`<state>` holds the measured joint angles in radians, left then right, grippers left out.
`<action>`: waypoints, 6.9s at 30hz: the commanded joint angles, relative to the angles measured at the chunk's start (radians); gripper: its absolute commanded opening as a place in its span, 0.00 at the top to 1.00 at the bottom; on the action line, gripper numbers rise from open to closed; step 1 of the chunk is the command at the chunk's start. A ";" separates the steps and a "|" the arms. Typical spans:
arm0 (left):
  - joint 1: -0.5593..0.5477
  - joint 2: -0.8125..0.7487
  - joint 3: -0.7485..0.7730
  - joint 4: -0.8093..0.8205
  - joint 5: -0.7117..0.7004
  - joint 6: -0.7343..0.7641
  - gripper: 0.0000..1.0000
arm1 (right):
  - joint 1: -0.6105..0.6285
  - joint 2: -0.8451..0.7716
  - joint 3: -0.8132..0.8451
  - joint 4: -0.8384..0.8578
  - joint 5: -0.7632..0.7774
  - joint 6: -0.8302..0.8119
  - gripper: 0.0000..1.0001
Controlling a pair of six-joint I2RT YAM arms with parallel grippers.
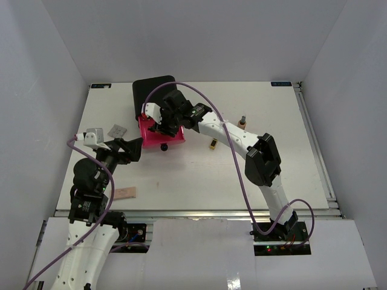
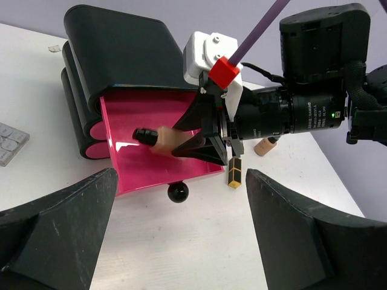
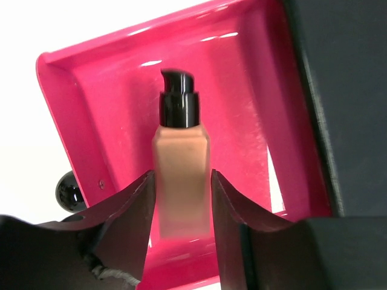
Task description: Organize the makeup
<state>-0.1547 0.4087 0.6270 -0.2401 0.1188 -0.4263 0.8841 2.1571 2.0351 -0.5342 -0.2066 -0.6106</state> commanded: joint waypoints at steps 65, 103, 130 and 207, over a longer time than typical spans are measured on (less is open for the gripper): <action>0.015 0.047 -0.023 0.021 0.110 -0.002 0.02 | -0.777 -0.321 -1.004 0.893 -0.203 0.330 0.28; 0.018 0.047 -0.023 0.022 0.116 0.000 0.02 | -0.722 -0.512 -1.043 0.754 -0.313 0.130 0.77; 0.018 0.011 -0.016 -0.009 0.029 0.003 0.02 | -0.029 -0.373 -0.373 0.215 0.097 -0.195 0.78; -0.094 0.231 -0.191 0.083 0.243 -0.431 0.80 | -0.432 -1.018 -1.210 0.598 -0.652 0.299 0.86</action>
<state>-0.2144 0.6486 0.5150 -0.1598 0.3808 -0.6500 0.5405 1.2387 0.9716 -0.2625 -0.7490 -0.5095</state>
